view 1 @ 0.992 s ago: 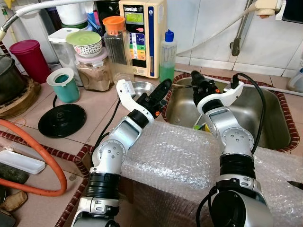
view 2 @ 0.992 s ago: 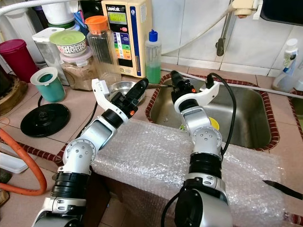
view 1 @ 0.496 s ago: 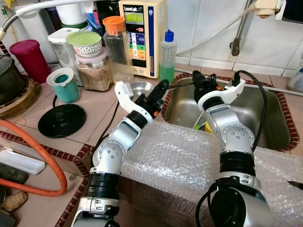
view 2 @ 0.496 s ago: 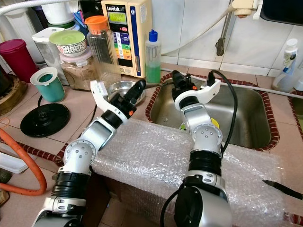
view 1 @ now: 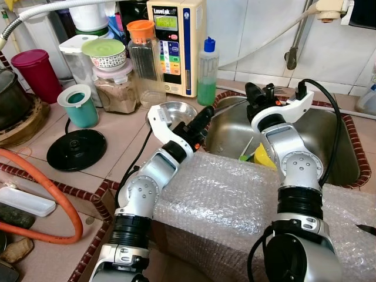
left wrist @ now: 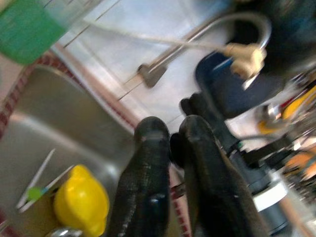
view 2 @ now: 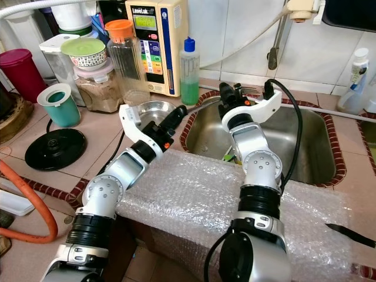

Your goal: Kitchen organization

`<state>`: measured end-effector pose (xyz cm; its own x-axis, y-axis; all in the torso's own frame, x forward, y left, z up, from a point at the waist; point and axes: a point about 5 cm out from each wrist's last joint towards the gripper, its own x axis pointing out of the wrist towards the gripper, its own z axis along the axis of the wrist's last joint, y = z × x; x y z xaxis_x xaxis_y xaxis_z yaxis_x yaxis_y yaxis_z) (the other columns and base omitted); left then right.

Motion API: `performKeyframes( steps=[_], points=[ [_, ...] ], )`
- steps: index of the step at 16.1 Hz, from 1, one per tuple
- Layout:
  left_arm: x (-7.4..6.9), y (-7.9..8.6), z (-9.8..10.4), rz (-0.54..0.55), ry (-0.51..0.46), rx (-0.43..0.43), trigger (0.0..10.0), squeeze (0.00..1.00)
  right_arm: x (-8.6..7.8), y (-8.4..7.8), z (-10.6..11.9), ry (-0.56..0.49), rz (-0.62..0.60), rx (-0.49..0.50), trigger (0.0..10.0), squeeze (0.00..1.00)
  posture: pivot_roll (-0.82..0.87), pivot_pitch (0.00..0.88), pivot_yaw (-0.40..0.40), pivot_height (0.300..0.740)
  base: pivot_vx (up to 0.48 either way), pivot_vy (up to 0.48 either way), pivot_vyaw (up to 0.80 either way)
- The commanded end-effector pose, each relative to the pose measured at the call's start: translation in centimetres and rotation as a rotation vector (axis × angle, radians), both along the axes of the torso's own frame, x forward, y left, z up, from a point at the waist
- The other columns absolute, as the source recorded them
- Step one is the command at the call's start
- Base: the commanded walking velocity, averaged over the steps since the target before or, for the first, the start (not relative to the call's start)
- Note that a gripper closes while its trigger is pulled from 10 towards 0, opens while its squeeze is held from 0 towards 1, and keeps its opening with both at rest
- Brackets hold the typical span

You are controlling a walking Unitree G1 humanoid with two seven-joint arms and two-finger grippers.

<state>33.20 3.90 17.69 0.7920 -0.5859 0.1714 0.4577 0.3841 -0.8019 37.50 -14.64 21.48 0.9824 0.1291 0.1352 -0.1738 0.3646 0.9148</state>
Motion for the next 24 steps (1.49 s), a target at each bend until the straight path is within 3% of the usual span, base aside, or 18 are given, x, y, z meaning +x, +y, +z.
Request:
performKeyframes(
  steps=[1,3,4,6,9,10,12,13,14,15,18,20,23,24],
  points=[
    [-0.5,-1.8,0.1,-0.017,0.013,-0.033,10.0,1.0,-0.1,-1.7,1.0,-0.029,-0.087,-0.048,0.0,0.0,-0.05,0.0,0.061,0.74,0.0,0.0,0.0],
    [-0.6,-1.5,0.0,-0.015,-0.027,0.038,10.0,1.0,0.0,-2.8,1.2,-0.038,-0.157,-0.167,0.0,0.0,-0.05,0.0,0.067,0.74,0.0,0.0,0.0],
    [-0.9,-1.3,0.0,-0.018,-0.093,0.131,10.0,1.0,0.0,-3.8,1.1,-0.049,-0.202,-0.335,0.0,0.0,-0.04,0.0,0.069,0.74,0.0,0.0,0.0],
    [-1.4,-1.0,-0.3,-0.018,-0.199,0.29,10.0,1.0,-0.2,-5.0,0.2,-0.036,-0.254,-0.523,0.0,0.0,-0.04,0.0,0.07,0.74,0.0,0.0,0.0],
    [-1.4,-0.1,-0.7,0.023,-0.288,0.443,10.0,1.0,-0.2,-6.7,-0.9,-0.044,-0.304,-0.98,0.0,0.0,-0.03,0.0,0.06,0.74,0.0,0.0,0.0],
    [-1.3,0.0,-0.8,0.037,-0.297,0.455,10.0,1.0,-0.2,-7.0,-1.2,-0.05,-0.303,-1.045,0.0,0.0,-0.03,0.0,0.06,0.74,0.0,0.0,0.0],
    [-1.5,0.1,-0.9,0.051,-0.341,0.523,10.0,1.0,-0.2,-7.6,-2.3,-0.043,-0.294,-1.338,0.0,0.0,-0.03,0.0,0.058,0.74,0.0,0.0,0.0],
    [-1.6,0.1,-1.1,0.053,-0.339,0.539,10.0,1.0,-0.2,-8.0,-2.8,-0.034,-0.286,-1.412,0.0,0.0,-0.02,0.0,0.057,0.74,0.0,0.0,0.0],
    [-1.9,0.1,-1.7,0.046,-0.376,0.626,10.0,1.0,-0.3,-8.7,-3.8,-0.003,-0.267,-1.519,0.0,0.0,-0.02,0.0,0.059,0.74,0.0,0.0,0.0],
    [-2.0,0.2,-2.4,0.051,-0.352,0.654,10.0,1.0,-0.3,-9.1,-4.7,0.027,-0.239,-1.588,0.0,0.0,-0.02,0.0,0.064,0.74,0.0,0.0,0.0],
    [-1.9,0.7,-3.3,0.083,-0.327,0.713,10.0,1.0,-0.3,-9.6,-5.9,0.074,-0.229,-1.695,0.0,0.0,0.0,0.0,0.07,0.74,0.0,0.0,0.0],
    [-1.9,1.1,-3.7,0.103,-0.313,0.731,10.0,1.0,-0.3,-9.9,-6.3,0.111,-0.236,-1.713,0.0,0.0,0.01,0.0,0.074,0.74,0.0,0.0,0.0],
    [-1.9,1.7,-3.8,0.126,-0.318,0.751,10.0,1.0,-0.2,-10.4,-6.9,0.169,-0.224,-1.665,0.0,0.0,0.02,0.0,0.076,0.74,0.0,0.0,0.0],
    [-1.4,2.1,-3.5,0.164,-0.315,0.757,10.0,1.0,-0.2,-10.6,-7.5,0.214,-0.187,-1.609,0.0,0.0,0.03,0.0,0.072,0.74,0.0,0.0,0.0]
  ],
)
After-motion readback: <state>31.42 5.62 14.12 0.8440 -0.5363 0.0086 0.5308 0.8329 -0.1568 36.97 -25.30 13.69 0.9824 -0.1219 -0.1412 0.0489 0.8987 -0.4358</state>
